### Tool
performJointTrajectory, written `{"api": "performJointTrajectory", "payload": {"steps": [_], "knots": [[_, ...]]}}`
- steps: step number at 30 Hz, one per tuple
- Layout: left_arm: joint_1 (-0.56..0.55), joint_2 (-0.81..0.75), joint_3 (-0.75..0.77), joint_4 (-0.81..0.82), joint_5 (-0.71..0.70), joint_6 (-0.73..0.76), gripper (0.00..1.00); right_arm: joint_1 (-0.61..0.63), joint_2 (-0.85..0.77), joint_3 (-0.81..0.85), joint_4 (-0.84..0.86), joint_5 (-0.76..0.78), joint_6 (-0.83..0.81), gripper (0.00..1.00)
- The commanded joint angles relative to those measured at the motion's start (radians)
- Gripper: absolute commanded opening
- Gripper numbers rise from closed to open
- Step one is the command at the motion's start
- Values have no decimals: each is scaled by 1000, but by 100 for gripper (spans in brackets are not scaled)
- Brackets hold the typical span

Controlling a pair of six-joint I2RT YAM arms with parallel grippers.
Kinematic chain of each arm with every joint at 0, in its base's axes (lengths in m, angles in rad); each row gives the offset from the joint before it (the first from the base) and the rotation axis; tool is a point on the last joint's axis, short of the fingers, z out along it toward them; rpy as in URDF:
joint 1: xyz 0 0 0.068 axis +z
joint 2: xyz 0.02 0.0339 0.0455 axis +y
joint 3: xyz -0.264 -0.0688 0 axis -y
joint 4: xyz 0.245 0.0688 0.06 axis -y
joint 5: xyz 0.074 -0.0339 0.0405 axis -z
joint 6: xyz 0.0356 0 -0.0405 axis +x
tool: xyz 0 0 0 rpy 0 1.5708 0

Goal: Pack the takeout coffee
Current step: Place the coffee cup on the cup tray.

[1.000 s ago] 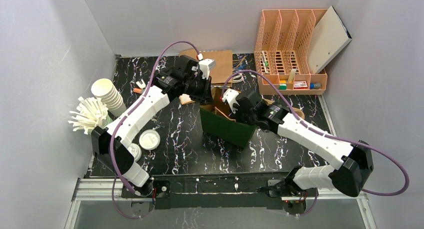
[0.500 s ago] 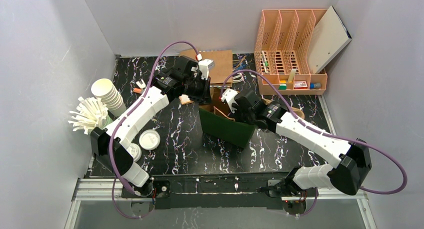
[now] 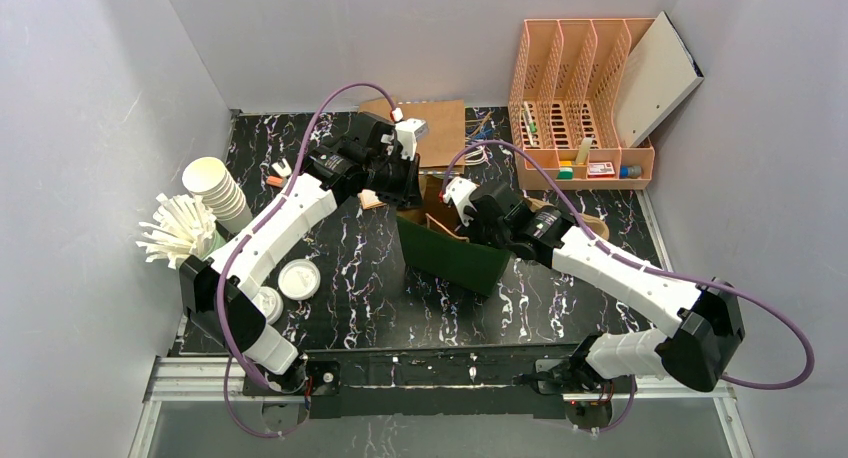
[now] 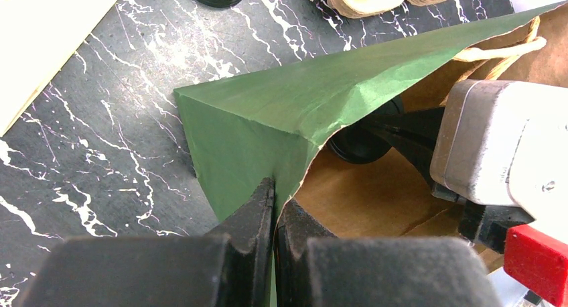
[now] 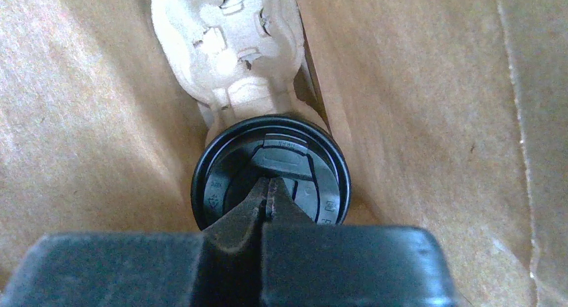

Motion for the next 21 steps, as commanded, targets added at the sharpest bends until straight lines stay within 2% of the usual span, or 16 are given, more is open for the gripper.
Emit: {"api": "performJointTrajectory", "payload": {"steps": [1,9,17,18,21], "knots": [[4,-43,-6,6,16,9,0,-4,27,-53,-137,-32,27,1],[3,-37,5,1,-1,7,0,-4,4,-7,-120,-17,-2,1],[3,-19,31,-12,-13,8,0,-3,25,192,-109,-22,-87,1],[4,-18,34,-16,-15,7,0,-3,25,211,-109,-23,-95,4],[3,-14,43,-24,-23,6,0,-3,21,252,-109,-31,-121,24]]}}
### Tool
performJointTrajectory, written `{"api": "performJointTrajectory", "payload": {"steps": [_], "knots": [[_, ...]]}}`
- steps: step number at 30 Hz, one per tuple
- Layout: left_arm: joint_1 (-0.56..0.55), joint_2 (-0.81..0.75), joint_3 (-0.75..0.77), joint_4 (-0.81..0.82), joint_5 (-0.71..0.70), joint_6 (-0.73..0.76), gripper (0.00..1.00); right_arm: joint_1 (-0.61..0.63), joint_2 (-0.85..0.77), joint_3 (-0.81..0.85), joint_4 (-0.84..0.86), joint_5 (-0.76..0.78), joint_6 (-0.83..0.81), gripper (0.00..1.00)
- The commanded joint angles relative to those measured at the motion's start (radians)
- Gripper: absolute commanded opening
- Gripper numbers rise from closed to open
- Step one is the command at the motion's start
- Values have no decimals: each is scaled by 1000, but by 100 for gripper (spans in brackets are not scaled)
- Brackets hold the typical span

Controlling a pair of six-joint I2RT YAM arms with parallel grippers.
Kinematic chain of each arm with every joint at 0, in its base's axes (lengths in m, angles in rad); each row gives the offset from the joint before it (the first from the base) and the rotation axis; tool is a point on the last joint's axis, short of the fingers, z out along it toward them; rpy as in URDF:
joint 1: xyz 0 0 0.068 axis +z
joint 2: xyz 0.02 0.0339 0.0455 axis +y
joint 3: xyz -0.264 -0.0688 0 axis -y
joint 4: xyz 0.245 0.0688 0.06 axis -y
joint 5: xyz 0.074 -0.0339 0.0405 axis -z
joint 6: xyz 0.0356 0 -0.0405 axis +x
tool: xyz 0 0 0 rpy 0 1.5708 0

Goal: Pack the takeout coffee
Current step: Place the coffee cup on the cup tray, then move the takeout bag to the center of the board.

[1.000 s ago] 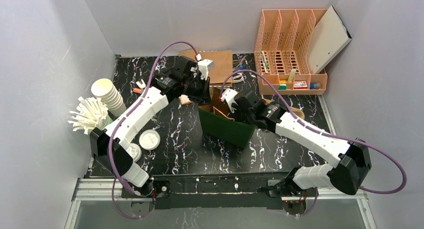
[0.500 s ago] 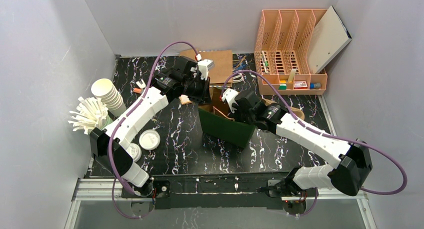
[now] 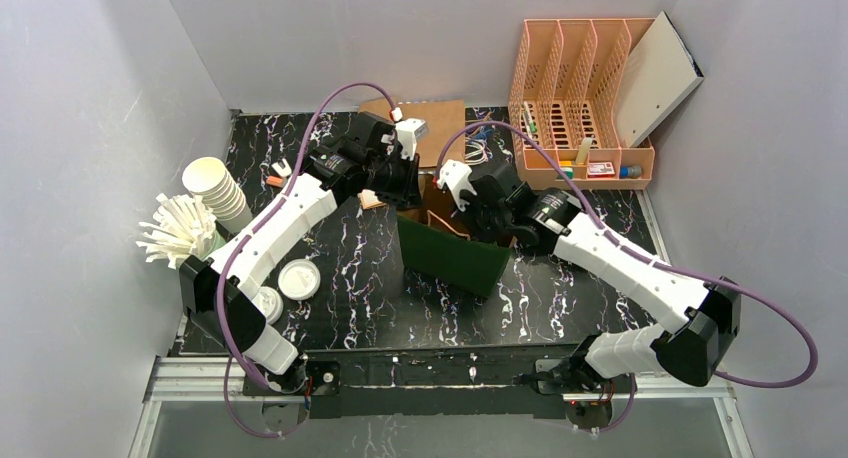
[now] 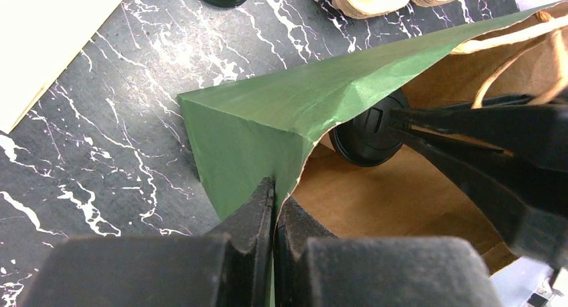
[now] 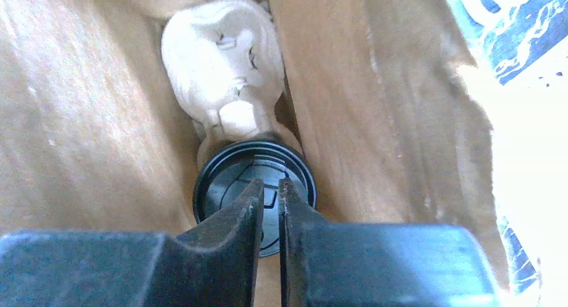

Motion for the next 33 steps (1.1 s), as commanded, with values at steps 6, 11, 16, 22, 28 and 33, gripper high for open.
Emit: {"api": "performJointTrajectory", "payload": {"steps": [6,11,16,22,28,33], "knots": [[3,-2,60,-37,-37,-2,0,-3,-26,165,-7,-29,-101,46],[2,48,123,-100,-108,-24,0,-4,-13,293,16,-83,-116,65],[4,80,183,-179,-178,-7,0,-3,12,358,85,-103,-154,76],[46,59,192,-234,-249,7,0,-3,39,418,220,-65,-202,88],[110,27,176,-263,-307,44,2,-4,67,413,345,-8,-206,90],[166,7,189,-318,-390,84,3,-9,87,399,404,53,-209,93]]}}
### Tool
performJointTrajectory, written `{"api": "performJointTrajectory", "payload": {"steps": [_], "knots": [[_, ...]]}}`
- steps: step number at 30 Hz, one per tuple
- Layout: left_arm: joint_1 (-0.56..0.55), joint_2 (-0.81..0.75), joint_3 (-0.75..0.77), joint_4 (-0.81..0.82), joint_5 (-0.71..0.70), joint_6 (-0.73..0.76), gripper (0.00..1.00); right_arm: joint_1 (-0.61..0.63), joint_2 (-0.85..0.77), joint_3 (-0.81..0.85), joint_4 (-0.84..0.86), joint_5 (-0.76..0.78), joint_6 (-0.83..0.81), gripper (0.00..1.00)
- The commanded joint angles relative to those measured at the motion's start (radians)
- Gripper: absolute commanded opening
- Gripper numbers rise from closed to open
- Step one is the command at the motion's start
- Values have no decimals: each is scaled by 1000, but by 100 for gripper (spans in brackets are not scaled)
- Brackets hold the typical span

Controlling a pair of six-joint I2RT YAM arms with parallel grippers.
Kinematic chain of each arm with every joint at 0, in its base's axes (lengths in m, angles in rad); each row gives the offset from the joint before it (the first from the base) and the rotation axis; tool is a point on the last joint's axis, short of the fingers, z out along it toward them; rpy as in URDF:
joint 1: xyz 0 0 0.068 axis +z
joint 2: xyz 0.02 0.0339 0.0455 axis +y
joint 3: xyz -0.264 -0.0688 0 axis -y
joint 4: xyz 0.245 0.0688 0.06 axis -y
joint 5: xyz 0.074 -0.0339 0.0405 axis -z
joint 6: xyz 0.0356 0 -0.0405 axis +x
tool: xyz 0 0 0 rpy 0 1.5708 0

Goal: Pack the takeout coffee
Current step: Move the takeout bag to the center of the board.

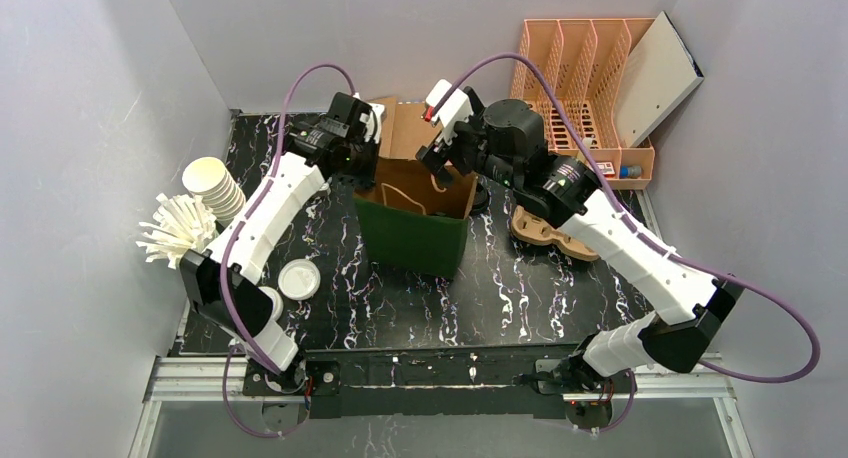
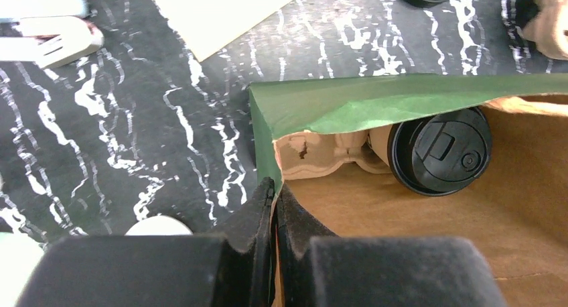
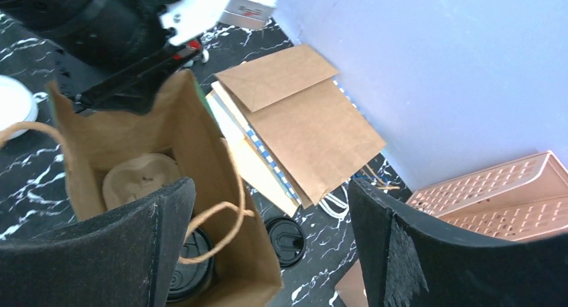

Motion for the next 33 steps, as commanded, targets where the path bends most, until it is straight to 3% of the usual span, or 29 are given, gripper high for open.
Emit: {"api": "performJointTrajectory", "payload": {"steps": [1,8,15,22,28,33], "knots": [[55,-72,29,-85,-96,54,3,-9,6,5,131,68,2,93],[153,-102,-3,-25,-204,87,3,-8,-9,-29,196,104,20,95],[228,-99,-43,136,-288,136,6,-8,-18,-42,192,125,29,96],[265,-39,18,166,-280,128,37,-8,-24,-38,183,124,34,98],[265,-39,140,120,-290,92,72,-7,-31,-33,177,125,28,98],[267,20,406,-50,-366,108,75,-8,-28,-30,177,107,41,98]]}}
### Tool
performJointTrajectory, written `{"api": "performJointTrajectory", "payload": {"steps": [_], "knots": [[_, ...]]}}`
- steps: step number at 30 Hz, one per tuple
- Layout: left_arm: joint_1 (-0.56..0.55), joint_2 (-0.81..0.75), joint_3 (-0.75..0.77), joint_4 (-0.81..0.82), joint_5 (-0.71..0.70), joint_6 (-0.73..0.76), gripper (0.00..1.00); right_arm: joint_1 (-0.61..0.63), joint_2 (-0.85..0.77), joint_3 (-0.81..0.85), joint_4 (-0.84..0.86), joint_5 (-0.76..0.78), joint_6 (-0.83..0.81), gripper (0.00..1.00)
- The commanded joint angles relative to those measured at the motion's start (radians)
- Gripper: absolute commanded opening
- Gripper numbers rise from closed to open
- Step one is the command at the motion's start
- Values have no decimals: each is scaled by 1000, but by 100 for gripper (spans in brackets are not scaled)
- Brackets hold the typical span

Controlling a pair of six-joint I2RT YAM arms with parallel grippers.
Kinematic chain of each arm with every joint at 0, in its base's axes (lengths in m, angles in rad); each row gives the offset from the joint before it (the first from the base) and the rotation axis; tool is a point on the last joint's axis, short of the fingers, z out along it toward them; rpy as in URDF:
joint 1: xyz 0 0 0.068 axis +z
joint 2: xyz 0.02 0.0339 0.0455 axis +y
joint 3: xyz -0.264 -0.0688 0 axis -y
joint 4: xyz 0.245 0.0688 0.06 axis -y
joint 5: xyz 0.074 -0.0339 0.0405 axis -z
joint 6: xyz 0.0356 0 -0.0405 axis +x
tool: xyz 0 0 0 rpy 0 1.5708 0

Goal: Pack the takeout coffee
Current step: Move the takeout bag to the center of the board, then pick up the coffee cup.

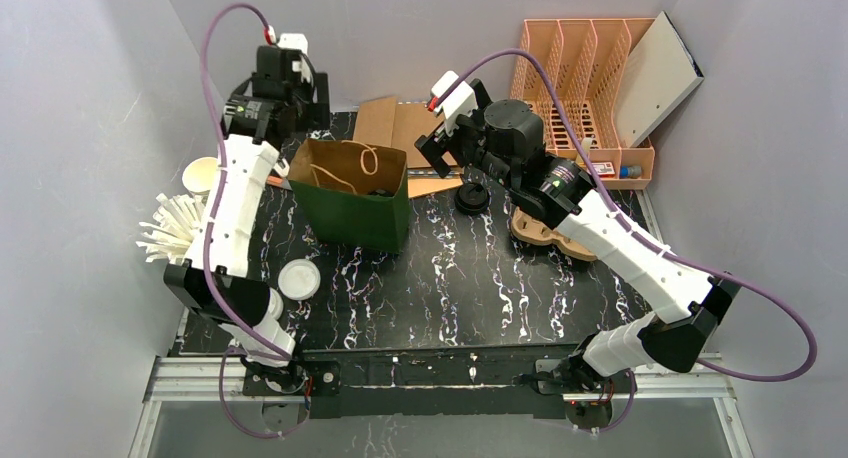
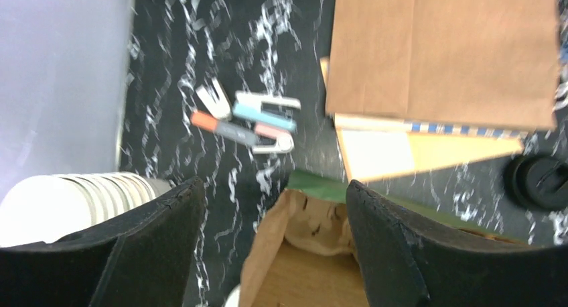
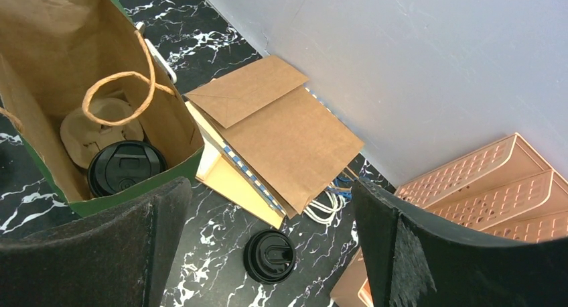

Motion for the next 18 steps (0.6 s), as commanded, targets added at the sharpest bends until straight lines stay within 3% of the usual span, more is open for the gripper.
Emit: {"api": "performJointTrajectory", "payload": {"steps": [1,7,12,18], "knots": [[5,25,235,-165,-106,-5,73,-4,-32,12,43,-14,18,97],[47,57,335,-252,-328,-105,56,-3,-7,50,10,-47,51,95],[166,49,304,-260,-332,-138,55,-3,-1,55,-15,-45,88,94],[269,7,148,-239,-394,-176,56,-3,31,74,-84,-58,159,93]]}}
